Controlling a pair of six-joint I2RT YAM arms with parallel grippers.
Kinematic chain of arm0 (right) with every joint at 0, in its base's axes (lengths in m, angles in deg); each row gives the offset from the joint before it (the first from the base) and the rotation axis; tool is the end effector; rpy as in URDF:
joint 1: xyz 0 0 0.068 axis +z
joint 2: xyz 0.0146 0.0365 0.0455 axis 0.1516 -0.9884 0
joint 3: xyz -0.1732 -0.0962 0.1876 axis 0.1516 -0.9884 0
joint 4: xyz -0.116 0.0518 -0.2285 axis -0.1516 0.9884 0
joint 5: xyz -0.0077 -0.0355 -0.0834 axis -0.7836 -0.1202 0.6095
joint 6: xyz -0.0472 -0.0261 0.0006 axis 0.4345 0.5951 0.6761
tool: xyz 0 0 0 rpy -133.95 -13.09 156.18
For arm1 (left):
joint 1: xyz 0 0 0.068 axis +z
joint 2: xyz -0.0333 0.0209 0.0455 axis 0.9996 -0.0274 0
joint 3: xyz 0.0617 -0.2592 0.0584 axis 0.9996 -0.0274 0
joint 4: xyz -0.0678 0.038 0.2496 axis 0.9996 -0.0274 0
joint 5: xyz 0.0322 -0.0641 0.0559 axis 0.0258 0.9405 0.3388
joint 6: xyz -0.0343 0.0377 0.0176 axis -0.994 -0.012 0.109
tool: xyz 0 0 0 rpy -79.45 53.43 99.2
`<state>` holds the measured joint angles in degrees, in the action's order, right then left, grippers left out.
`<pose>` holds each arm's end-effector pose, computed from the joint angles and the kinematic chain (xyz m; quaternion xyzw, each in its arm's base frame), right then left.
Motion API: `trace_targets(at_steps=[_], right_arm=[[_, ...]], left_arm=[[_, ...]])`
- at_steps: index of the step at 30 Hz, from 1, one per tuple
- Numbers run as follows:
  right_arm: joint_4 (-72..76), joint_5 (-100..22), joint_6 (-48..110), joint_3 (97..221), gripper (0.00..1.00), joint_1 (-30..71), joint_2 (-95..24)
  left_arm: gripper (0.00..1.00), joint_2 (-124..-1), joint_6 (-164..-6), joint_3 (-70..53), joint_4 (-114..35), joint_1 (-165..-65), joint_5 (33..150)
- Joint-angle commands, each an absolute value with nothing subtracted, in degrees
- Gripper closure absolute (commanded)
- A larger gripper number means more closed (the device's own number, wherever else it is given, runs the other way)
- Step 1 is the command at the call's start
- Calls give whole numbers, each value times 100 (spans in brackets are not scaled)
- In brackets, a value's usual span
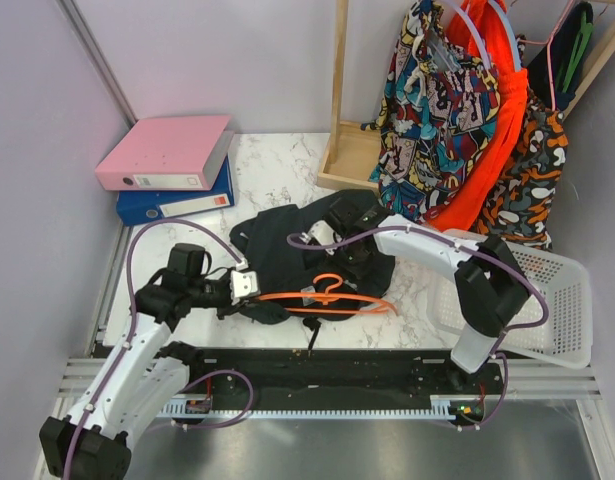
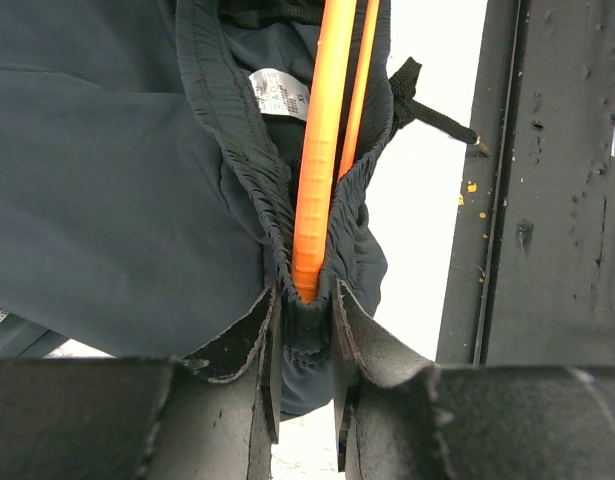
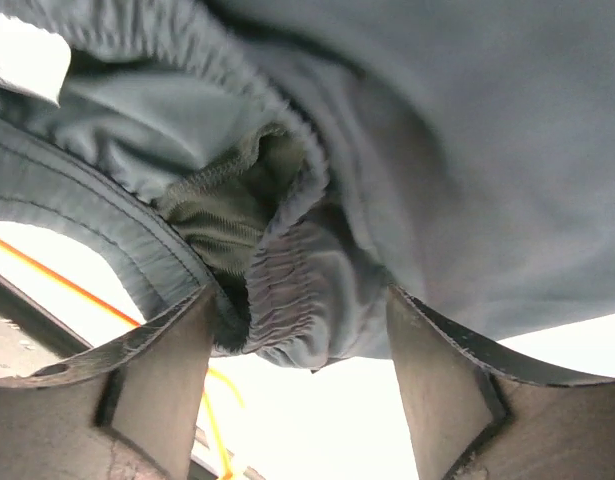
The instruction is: Place the shorts on the hanger
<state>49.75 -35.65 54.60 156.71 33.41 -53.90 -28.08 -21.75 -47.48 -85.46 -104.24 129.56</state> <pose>0.2490 0.2285 0.2151 -0.4905 0.8602 0.0647 0.1236 0.1208 -0.0609 0.2366 0.5925 0.6470 -0.2568 0.4055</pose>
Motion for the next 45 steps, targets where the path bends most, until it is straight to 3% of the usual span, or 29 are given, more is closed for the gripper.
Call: trace_targets(at_steps=[1,4,6,15,18,35,45], right_arm=[[5048,-2833,5469,15263,28,3373,-5343],[5004,-2788,5654,15157,32,3075,-5308],[5048,-2858,5768,15157,40,2829,-5282],[5136,-2999,6286,15061,81,2196,-5141],[5110,-3078,6401,15008,100,1915,-5158],[5224,-3474,6726,14682,100,930,-4710],[5918,-4422,6823,15666,100,973,-4508]], left_arm=[[98,-2765,-2135,-4659,-8505,-10381,13081],[98,-2528,-2214,-4747,-8504,-10311,13028],[98,-2361,-2162,-4712,-8653,-10162,13237],[98,-2448,-1689,-4405,-9058,-9301,13722],[98,-2580,-1293,-4281,-9339,-9063,13888],[98,-2782,-836,-4334,-9313,-8500,13547],[98,-3230,-904,-4027,-9199,-8518,13678]])
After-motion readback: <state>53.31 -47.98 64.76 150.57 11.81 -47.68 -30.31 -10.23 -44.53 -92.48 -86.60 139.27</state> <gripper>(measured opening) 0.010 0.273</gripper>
